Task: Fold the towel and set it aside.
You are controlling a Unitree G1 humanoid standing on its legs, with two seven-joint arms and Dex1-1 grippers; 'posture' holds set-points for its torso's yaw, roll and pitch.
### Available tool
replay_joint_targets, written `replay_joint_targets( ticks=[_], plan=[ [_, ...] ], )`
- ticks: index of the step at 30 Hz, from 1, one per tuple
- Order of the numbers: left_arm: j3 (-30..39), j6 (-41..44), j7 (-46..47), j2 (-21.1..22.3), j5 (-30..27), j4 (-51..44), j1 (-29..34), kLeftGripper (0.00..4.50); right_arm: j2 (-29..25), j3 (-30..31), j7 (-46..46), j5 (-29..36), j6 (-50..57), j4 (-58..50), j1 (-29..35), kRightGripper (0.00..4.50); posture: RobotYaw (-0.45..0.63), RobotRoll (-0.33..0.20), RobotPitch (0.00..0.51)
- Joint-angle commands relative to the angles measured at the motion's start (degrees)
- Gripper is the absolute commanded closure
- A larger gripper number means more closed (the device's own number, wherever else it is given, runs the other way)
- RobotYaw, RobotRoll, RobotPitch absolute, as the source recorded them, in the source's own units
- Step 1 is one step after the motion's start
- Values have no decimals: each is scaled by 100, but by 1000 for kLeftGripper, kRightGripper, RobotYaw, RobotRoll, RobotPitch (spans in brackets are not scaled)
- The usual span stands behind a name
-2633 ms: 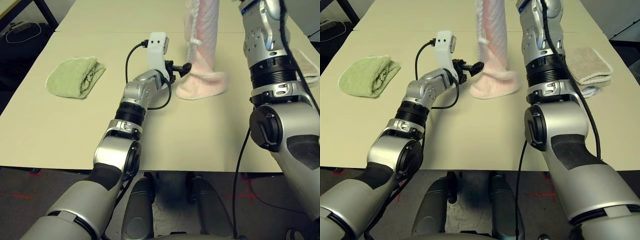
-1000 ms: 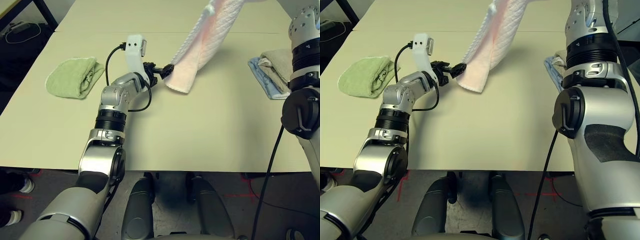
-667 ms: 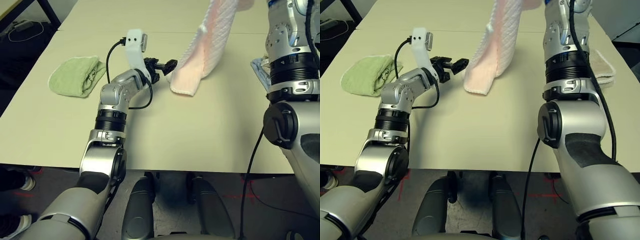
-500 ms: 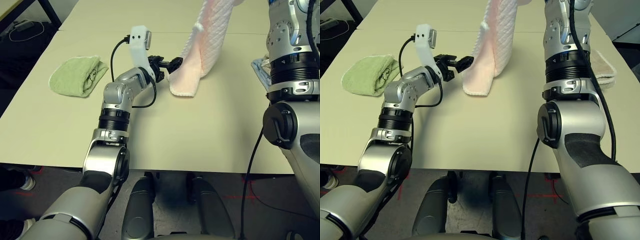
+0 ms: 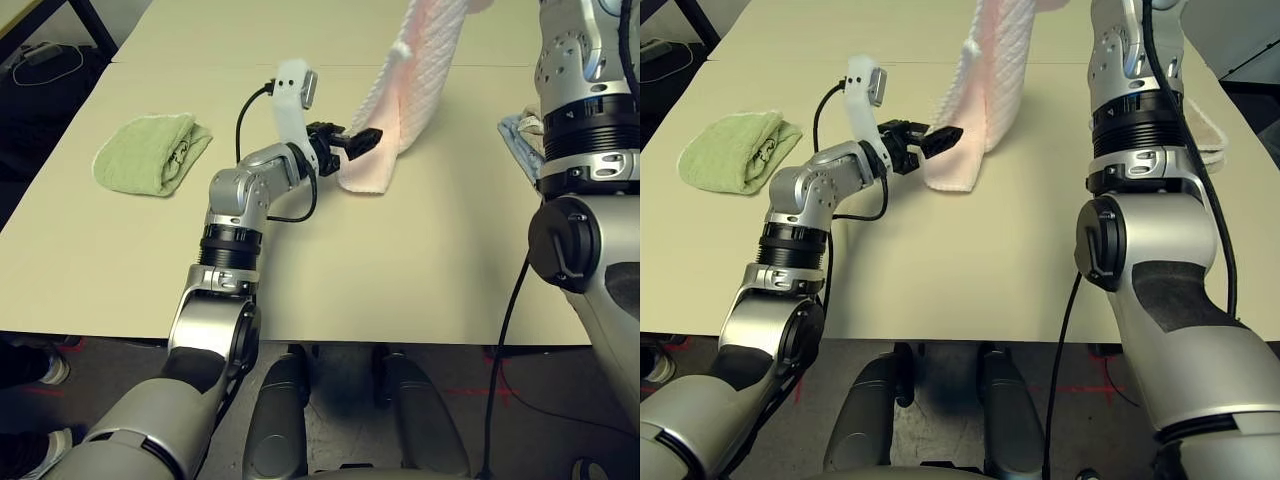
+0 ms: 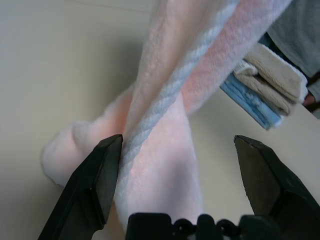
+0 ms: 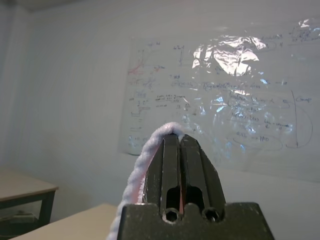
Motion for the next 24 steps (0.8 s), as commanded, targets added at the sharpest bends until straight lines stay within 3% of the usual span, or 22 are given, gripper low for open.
replay_joint_targets(
  ticks=[1, 14, 24],
  plan=[
    [-128, 188, -110, 117, -50, -212, 93, 0, 15, -23, -25, 23, -99, -7, -91, 4484, 49, 0, 238],
    [-344, 124, -8, 285, 242, 99, 442, 0, 38, -39, -54, 55, -117, -64, -156, 4484, 40, 0, 246],
    [-477, 676, -218, 466, 80, -295, 805, 0, 22, -36, -46, 35, -135, -4, -180, 4484, 40, 0, 246]
  ],
)
